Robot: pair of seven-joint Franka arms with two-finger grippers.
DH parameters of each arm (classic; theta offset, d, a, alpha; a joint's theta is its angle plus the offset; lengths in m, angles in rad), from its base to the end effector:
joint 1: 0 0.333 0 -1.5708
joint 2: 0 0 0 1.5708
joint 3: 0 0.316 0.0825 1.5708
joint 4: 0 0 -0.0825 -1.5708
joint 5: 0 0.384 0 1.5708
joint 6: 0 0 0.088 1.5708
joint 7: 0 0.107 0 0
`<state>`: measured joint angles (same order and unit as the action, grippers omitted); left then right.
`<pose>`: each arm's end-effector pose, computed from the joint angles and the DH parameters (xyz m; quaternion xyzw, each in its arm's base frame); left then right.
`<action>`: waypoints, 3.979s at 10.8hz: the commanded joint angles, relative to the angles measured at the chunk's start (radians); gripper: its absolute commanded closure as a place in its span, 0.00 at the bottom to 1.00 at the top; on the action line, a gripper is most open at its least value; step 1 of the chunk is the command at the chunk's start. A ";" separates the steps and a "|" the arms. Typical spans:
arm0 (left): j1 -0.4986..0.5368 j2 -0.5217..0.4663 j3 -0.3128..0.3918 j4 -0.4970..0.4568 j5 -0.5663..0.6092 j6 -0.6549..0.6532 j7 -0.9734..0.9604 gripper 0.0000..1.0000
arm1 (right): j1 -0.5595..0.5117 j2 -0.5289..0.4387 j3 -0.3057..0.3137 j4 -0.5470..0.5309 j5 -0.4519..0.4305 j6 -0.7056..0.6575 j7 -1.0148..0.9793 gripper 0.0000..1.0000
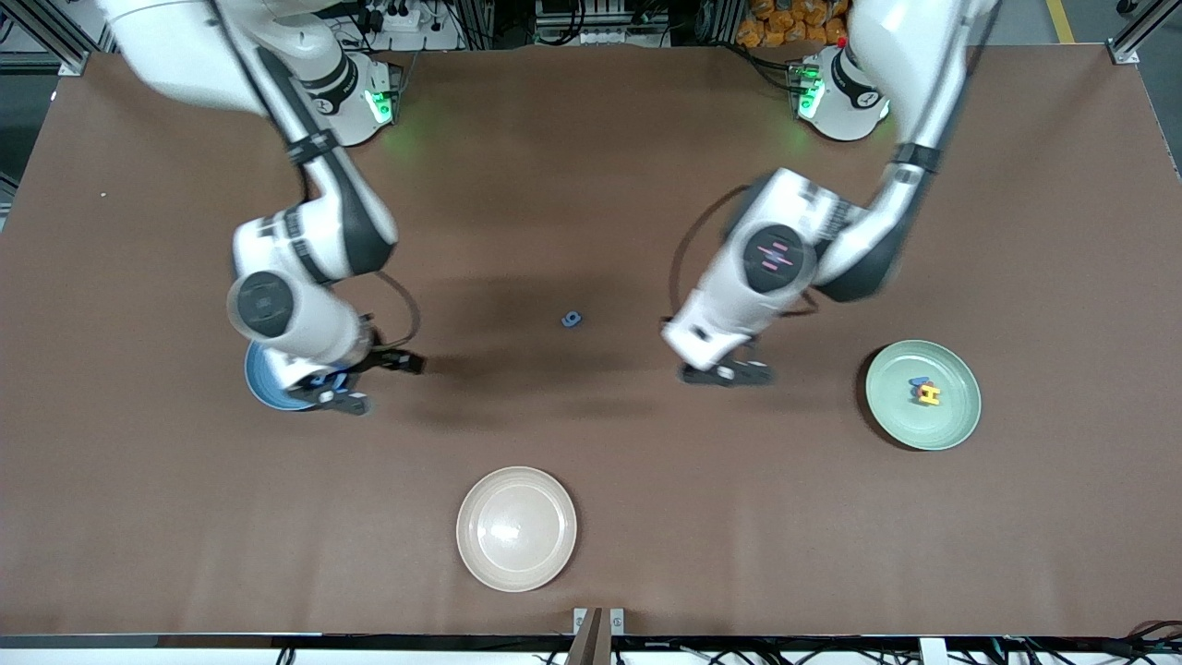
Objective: Sort upper and lower case letters into plates
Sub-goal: 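Grasp the teal R with the left gripper and carry it to the green plate, then release the teal R on the green plate while the right gripper grasps the 6, then place the blue 6 on the blue plate while the left gripper withdraws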
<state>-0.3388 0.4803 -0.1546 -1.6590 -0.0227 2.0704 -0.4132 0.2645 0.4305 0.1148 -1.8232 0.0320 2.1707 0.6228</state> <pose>0.5927 -0.3074 0.3285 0.9981 -0.0268 -0.0486 0.0271 0.5919 0.2321 0.2952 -0.9893 0.1349 0.0530 0.0130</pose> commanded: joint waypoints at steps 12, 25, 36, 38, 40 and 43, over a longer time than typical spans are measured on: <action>0.435 0.024 0.125 -0.133 0.162 0.111 0.707 1.00 | 0.369 0.234 -0.006 0.119 0.008 0.184 0.810 0.00; 0.412 0.124 0.129 -0.094 0.150 0.172 0.708 0.24 | 0.407 0.297 -0.004 0.113 0.017 0.302 0.818 0.00; 0.238 -0.233 0.124 0.011 0.142 -0.175 0.636 0.00 | 0.400 0.301 -0.004 0.094 0.019 0.302 0.807 1.00; 0.222 -0.330 0.118 0.018 0.098 -0.231 0.587 0.00 | 0.381 0.278 -0.003 0.105 0.019 0.247 0.789 1.00; 0.233 -0.393 0.130 0.031 0.019 -0.289 0.548 0.00 | 0.322 0.199 0.000 0.104 0.026 0.114 0.679 1.00; 0.231 -0.457 0.179 0.039 -0.003 -0.341 0.496 0.00 | 0.152 0.069 -0.001 0.099 0.112 -0.150 0.368 1.00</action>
<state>-0.1068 0.0522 0.0038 -1.6204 0.0001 1.7602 0.1014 0.5048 0.5887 0.1024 -1.6886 0.0867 2.1204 1.1418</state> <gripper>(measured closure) 0.000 0.727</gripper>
